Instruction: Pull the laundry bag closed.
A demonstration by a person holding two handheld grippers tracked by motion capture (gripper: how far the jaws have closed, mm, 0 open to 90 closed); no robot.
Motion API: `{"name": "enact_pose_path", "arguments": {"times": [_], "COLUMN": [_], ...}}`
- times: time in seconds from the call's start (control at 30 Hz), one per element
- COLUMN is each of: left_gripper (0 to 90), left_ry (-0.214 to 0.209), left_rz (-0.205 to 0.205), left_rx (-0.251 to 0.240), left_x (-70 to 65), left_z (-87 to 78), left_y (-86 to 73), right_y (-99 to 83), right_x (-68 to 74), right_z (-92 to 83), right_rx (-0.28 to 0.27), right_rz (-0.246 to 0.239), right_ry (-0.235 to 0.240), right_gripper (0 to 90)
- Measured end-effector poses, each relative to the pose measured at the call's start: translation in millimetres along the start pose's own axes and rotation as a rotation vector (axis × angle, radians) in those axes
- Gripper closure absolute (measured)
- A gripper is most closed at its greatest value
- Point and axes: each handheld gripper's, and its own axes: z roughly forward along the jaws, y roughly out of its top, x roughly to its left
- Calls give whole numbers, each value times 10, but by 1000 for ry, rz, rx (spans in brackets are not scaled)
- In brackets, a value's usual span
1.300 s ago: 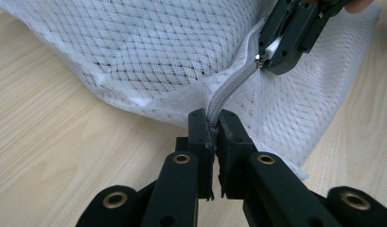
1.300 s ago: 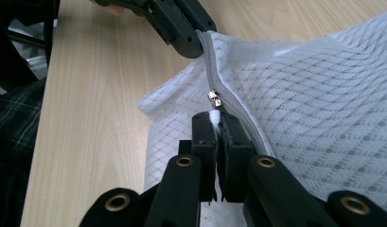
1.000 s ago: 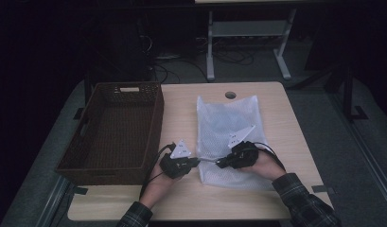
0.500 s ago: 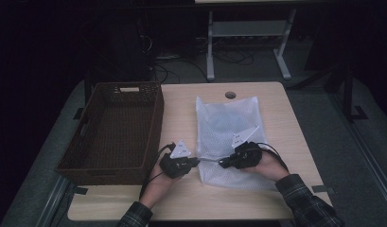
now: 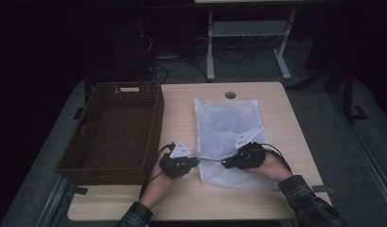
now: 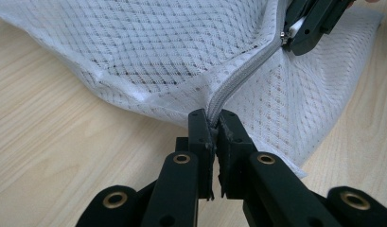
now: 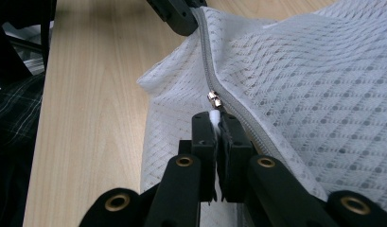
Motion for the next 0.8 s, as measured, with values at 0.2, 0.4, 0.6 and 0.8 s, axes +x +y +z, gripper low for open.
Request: {"name": "enact_pose_path", "arguments": {"times": [0.2, 0.4, 0.6, 0.8], "left_gripper": [856, 856, 856, 856], "left_ry": [3, -1, 6, 2], "left_rz": [-7, -8, -10, -17], "left_rx": [0, -2, 0, 0], "left_x": [10, 6, 6, 11], "left_z": [-7, -6, -7, -8], "left_y": [-6, -4, -8, -11], "right_y": [-35, -64, -93, -128], "right_x": [-9, -9, -17, -23], "right_z": [-45, -77, -113, -149], "right_rx": [-6, -8, -8, -5], "right_rz": [2, 4, 11, 19], "right_ry": [-8, -13, -12, -21], "right_gripper": [861, 861, 861, 861]}}
